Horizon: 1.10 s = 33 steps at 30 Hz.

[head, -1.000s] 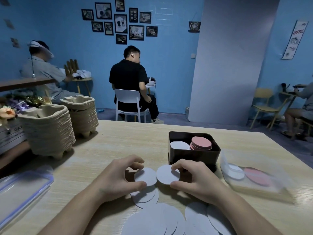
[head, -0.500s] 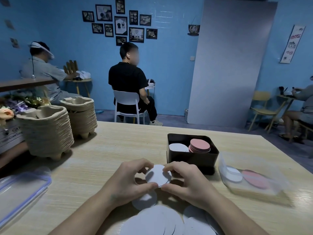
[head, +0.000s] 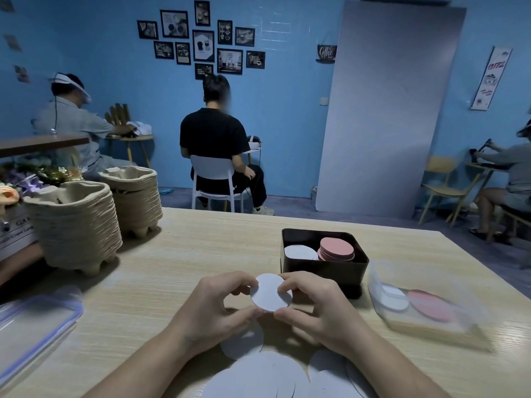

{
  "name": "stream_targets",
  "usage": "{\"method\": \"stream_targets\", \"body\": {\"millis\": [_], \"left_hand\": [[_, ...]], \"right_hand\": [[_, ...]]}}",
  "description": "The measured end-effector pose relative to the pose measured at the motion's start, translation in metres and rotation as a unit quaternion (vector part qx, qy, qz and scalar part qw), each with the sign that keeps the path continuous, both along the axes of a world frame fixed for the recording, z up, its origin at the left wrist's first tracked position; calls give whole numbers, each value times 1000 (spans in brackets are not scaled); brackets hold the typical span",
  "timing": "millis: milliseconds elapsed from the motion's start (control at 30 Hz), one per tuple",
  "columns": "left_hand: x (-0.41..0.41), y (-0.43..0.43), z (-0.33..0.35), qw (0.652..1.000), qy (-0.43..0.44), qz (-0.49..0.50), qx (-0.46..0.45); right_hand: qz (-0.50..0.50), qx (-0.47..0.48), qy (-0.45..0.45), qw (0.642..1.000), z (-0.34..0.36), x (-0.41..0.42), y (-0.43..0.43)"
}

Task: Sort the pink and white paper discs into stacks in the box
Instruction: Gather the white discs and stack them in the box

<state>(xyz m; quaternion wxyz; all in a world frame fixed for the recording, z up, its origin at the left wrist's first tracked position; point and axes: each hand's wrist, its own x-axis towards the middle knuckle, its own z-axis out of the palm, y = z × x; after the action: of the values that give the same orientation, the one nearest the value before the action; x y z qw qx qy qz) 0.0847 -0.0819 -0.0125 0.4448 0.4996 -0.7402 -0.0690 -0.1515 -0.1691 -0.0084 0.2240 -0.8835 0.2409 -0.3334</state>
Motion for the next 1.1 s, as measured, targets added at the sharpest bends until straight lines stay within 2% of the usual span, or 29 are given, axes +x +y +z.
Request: {"method": "stream_targets", "body": {"millis": [167,400,667,733,900,1100], "left_hand": [[-3,0,0,999,-39,-8,-16],[-2,-2,-1,995,-97,-2,17],[28,12,6,970,-92,-18,225],[33,12,4,962,-108,-19,252],[29,7,0,964,-120,2,237],[26,4,-1,985,-78,27,153]], "right_hand": [[9,10,16,1000,-2,1,-2],[14,-2,49,999,-1,2,-1],[-3,13,45,999,-1,-7,-3],[-7,18,47,999,0,-7,-4],[-8,25,64,998,0,-7,-3],[-17,23,77,997,-1,-6,-5]]}}
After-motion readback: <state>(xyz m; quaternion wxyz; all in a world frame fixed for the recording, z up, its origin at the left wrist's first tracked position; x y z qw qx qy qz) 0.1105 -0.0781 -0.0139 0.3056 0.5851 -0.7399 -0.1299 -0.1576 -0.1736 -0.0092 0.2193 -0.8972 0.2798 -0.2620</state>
